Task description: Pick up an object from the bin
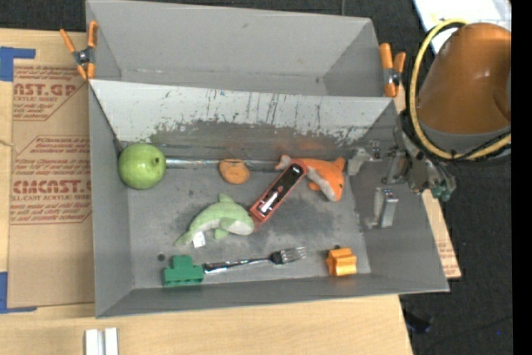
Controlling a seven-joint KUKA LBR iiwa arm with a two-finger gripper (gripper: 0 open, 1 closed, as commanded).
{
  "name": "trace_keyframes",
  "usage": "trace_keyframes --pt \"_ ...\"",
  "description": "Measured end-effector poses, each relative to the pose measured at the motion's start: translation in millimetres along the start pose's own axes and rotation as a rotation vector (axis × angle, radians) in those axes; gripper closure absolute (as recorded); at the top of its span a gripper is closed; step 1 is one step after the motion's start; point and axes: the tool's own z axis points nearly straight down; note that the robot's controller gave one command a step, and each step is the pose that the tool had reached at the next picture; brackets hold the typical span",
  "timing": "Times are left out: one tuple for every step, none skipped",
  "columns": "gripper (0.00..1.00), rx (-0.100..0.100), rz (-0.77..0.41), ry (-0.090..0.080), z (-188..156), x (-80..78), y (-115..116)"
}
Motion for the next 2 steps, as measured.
trace_keyframes --pt "0.0 0.001 -0.001 -0.008 -4 -1.7 0" --pt "0.0 0.0 0.104 -0.013 73 -36.3 -10"
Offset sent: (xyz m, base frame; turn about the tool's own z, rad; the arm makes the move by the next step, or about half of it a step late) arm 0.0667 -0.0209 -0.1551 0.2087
